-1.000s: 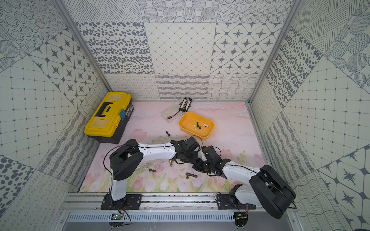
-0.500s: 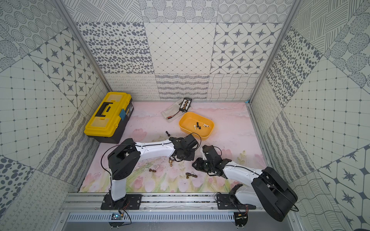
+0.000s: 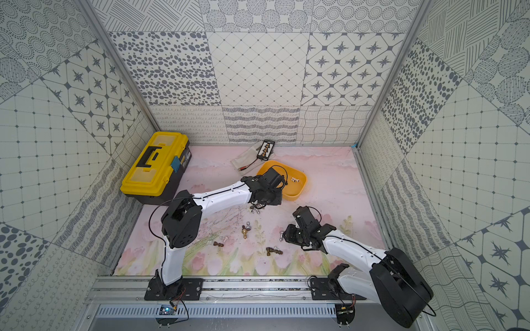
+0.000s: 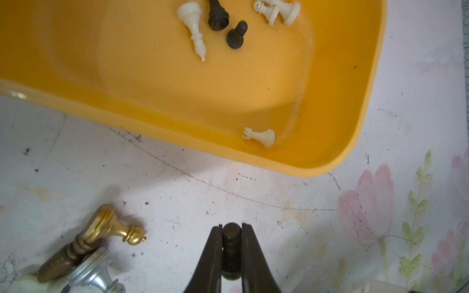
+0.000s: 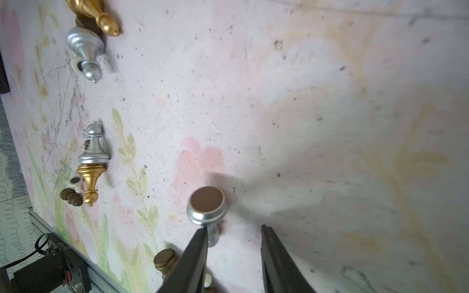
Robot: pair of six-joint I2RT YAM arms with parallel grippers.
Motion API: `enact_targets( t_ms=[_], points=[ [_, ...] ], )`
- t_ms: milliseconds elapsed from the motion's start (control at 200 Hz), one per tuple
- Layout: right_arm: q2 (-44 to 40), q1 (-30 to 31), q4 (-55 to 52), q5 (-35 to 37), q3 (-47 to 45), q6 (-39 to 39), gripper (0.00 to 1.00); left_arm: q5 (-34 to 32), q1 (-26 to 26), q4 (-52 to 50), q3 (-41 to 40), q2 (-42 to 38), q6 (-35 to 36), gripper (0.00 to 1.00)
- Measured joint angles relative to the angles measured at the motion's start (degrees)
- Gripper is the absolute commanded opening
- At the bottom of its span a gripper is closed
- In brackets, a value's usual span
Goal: Put the chess pieces into the storage box
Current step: Move the storage box to the center of the board.
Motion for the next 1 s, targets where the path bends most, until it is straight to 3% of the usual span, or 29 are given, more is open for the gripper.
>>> enact_targets(
  t_ms=[150, 400, 1000],
  points=[
    [-3.52, -1.99, -0.98, 1.44, 0.55, -0.2, 0.43, -0.48, 1.9, -0.17, 11.67, 7.85, 4.02, 0.08],
    [-0.22, -4.81, -0.96, 0.13, 2.1, -0.83, 0.43, -1.22, 4.87, -0.39, 24.9, 17.68, 7.48, 0.1],
    [-0.5, -6.12, -1.4, -3.08, 1.79, -0.59, 0.42, 3.98, 6.56, 3.43, 25.7, 13.94, 8.11, 0.11]
  ],
)
